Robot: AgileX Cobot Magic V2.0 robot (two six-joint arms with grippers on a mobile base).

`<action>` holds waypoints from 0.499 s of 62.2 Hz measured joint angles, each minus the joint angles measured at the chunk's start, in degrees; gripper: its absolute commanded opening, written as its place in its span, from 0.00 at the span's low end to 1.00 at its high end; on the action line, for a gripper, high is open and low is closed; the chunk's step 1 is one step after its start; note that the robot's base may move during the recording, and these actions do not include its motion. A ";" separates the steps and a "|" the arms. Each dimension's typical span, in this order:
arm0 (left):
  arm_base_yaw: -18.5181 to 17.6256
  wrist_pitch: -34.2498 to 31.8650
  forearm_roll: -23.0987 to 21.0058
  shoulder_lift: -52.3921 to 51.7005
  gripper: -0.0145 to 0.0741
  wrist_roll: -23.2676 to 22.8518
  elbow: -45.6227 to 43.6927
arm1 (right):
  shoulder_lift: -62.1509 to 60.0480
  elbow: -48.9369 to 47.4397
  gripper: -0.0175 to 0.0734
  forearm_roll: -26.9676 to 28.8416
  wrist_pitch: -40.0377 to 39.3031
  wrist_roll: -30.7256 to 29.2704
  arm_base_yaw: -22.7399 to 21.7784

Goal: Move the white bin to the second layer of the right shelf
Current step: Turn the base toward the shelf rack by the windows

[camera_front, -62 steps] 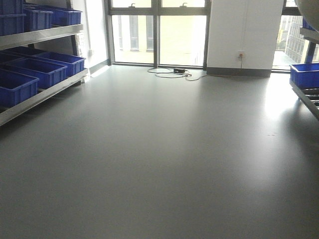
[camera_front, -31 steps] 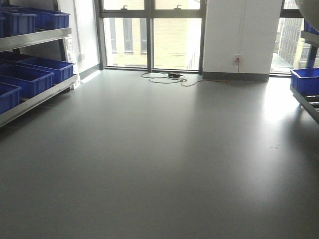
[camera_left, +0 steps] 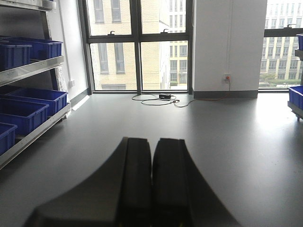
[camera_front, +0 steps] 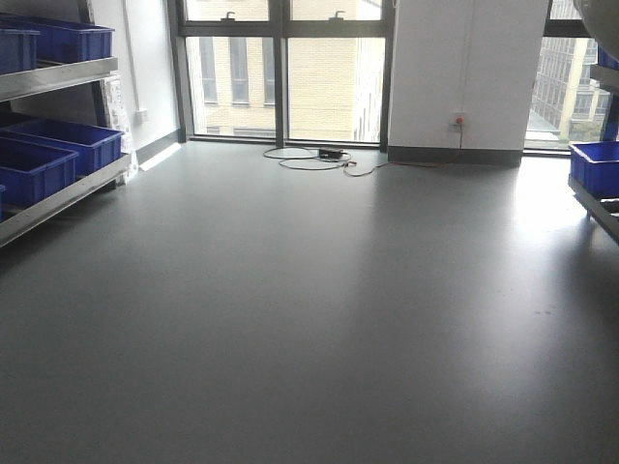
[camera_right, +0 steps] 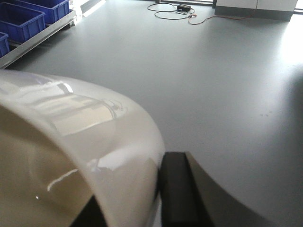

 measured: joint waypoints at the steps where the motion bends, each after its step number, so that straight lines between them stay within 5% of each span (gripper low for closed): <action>1: 0.00 0.00 0.00 0.00 0.26 0.00 0.00 | 0.00 0.00 0.25 0.00 0.00 0.00 0.00; 31: 0.00 0.00 0.00 0.00 0.26 0.00 0.00 | 0.00 0.00 0.25 0.00 0.00 0.00 0.00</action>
